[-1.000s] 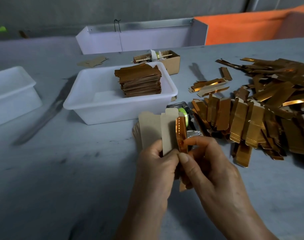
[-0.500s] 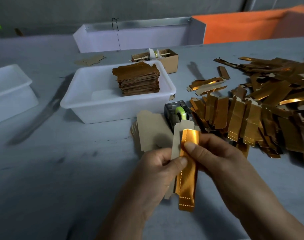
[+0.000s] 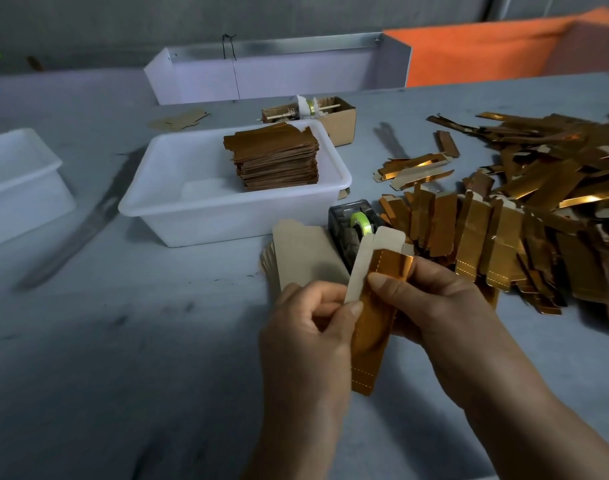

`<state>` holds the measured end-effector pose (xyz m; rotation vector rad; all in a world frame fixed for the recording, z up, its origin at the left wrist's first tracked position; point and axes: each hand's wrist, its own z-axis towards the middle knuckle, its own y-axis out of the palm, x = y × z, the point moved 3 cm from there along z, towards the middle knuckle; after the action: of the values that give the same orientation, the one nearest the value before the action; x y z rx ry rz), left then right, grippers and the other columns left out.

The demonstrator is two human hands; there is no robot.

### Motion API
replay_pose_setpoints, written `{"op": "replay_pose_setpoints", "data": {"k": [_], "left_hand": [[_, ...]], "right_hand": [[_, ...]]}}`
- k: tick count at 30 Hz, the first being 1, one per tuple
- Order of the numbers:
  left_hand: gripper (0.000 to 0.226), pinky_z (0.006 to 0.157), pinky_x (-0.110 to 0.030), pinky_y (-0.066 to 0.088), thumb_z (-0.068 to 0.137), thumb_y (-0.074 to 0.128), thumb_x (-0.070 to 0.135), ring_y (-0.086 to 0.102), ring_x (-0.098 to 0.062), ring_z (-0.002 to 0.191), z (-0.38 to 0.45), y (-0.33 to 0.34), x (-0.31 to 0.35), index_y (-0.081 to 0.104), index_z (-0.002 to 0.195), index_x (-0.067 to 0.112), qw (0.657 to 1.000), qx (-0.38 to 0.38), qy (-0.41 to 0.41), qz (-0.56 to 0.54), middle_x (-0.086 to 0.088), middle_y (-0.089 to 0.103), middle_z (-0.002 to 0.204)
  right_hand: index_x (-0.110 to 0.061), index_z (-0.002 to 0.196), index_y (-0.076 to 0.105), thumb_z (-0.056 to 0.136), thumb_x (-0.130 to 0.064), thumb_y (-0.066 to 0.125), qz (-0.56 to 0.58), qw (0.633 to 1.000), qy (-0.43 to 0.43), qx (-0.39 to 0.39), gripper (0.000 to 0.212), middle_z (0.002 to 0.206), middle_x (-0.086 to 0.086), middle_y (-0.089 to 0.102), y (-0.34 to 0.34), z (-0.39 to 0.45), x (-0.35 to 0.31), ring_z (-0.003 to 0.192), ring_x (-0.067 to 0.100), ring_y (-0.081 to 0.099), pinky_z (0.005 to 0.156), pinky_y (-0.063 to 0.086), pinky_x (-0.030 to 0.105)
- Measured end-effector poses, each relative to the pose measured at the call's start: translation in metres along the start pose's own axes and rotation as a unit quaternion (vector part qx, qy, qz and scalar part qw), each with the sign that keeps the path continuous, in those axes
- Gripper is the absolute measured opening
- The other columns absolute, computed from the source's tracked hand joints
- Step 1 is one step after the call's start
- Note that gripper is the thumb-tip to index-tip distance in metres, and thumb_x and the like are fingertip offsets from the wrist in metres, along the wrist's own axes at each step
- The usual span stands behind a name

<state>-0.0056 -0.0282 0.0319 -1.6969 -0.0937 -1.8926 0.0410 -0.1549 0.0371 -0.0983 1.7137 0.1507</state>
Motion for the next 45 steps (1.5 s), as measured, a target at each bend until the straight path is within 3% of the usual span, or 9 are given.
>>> {"op": "replay_pose_setpoints", "data": {"k": [5, 12, 19, 22, 26, 32, 35, 41, 45], "left_hand": [[0.02, 0.053, -0.031, 0.045, 0.072, 0.065, 0.008, 0.06, -0.024, 0.069, -0.016, 0.013, 0.022, 0.075, 0.09, 0.01, 0.92, 0.034, 0.199, 0.336, -0.006, 0.061, 0.073], [0.045, 0.057, -0.033, 0.057, 0.06, 0.061, 0.002, 0.066, -0.031, 0.071, -0.024, 0.034, 0.025, 0.071, 0.103, -0.009, 0.875, -0.107, 0.107, 0.459, -0.017, 0.066, 0.08], [0.034, 0.055, -0.017, 0.047, 0.065, 0.079, 0.008, 0.064, -0.018, 0.077, -0.027, 0.029, 0.021, 0.075, 0.098, 0.011, 0.935, -0.047, 0.161, 0.312, -0.004, 0.064, 0.088], [0.009, 0.058, -0.012, 0.051, 0.088, 0.065, 0.02, 0.066, -0.009, 0.073, -0.012, 0.014, 0.016, 0.065, 0.092, 0.028, 0.996, -0.052, -0.021, 0.072, 0.008, 0.065, 0.096], [0.004, 0.054, -0.019, 0.054, 0.088, 0.066, 0.021, 0.07, -0.011, 0.06, -0.005, 0.009, 0.0, 0.065, 0.085, 0.02, 0.962, -0.12, -0.201, -0.143, 0.0, 0.07, 0.077], [0.004, 0.053, -0.018, 0.052, 0.087, 0.067, 0.016, 0.067, -0.01, 0.057, -0.005, 0.007, -0.003, 0.067, 0.087, 0.012, 0.936, -0.198, -0.233, -0.176, 0.001, 0.069, 0.07], [0.01, 0.048, -0.016, 0.045, 0.089, 0.064, 0.019, 0.057, -0.003, 0.047, -0.001, 0.002, -0.005, 0.066, 0.08, 0.017, 0.948, -0.218, -0.194, -0.127, 0.007, 0.064, 0.059], [0.012, 0.051, -0.024, 0.045, 0.088, 0.064, 0.021, 0.058, -0.009, 0.057, 0.009, -0.005, -0.012, 0.067, 0.077, 0.018, 0.97, -0.066, -0.172, -0.157, 0.007, 0.064, 0.057], [0.012, 0.06, -0.03, 0.051, 0.09, 0.063, 0.019, 0.065, -0.018, 0.069, 0.019, -0.009, -0.02, 0.067, 0.078, 0.019, 0.961, 0.017, -0.19, -0.202, -0.001, 0.071, 0.071]], "right_hand": [[-0.02, 0.092, 0.069, 0.084, -0.016, 0.063, 0.035, 0.999, 0.01, 0.005, 0.011, 0.081, 0.001, 0.073, 0.004, 0.001, 0.002, 0.074, 0.013, 0.07, 0.057, 0.054, 0.019], [-0.025, 0.09, 0.068, 0.07, -0.039, 0.063, 0.035, 0.999, -0.009, 0.0, 0.025, 0.08, -0.011, 0.071, 0.006, -0.003, 0.001, 0.075, 0.002, 0.067, 0.054, 0.052, 0.015], [-0.018, 0.093, 0.067, 0.065, -0.031, 0.072, 0.022, 0.999, 0.01, 0.033, 0.032, 0.082, 0.004, 0.071, -0.001, 0.003, 0.005, 0.083, 0.02, 0.068, 0.074, 0.054, 0.035], [-0.015, 0.087, 0.068, 0.059, -0.031, 0.069, 0.042, 0.999, 0.01, 0.008, 0.033, 0.076, 0.004, 0.071, -0.002, 0.004, 0.005, 0.077, 0.02, 0.069, 0.072, 0.051, 0.033], [-0.016, 0.08, 0.066, 0.062, -0.036, 0.067, 0.057, 0.998, 0.007, 0.01, 0.027, 0.066, -0.001, 0.065, -0.002, 0.004, 0.006, 0.07, 0.017, 0.065, 0.071, 0.051, 0.032], [-0.035, 0.088, 0.055, 0.087, -0.043, 0.053, 0.067, 0.996, 0.047, 0.034, 0.009, 0.067, -0.019, 0.058, -0.006, 0.008, 0.012, 0.06, -0.004, 0.061, 0.044, 0.044, 0.01], [-0.03, 0.113, 0.055, 0.088, -0.05, 0.05, 0.068, 0.995, 0.077, 0.006, 0.033, 0.093, -0.008, 0.063, -0.006, 0.013, 0.013, 0.083, 0.008, 0.062, 0.055, 0.046, 0.017], [-0.027, 0.087, 0.064, 0.08, -0.06, 0.04, -0.112, 0.991, -0.064, 0.031, 0.042, 0.076, -0.007, 0.07, -0.012, 0.018, -0.011, 0.076, 0.009, 0.068, 0.064, 0.05, 0.022], [-0.036, 0.086, 0.059, 0.086, -0.044, 0.051, -0.317, 0.929, -0.144, 0.122, 0.011, 0.08, -0.018, 0.058, -0.029, 0.032, -0.022, 0.077, 0.001, 0.055, 0.06, 0.042, 0.021]]}}
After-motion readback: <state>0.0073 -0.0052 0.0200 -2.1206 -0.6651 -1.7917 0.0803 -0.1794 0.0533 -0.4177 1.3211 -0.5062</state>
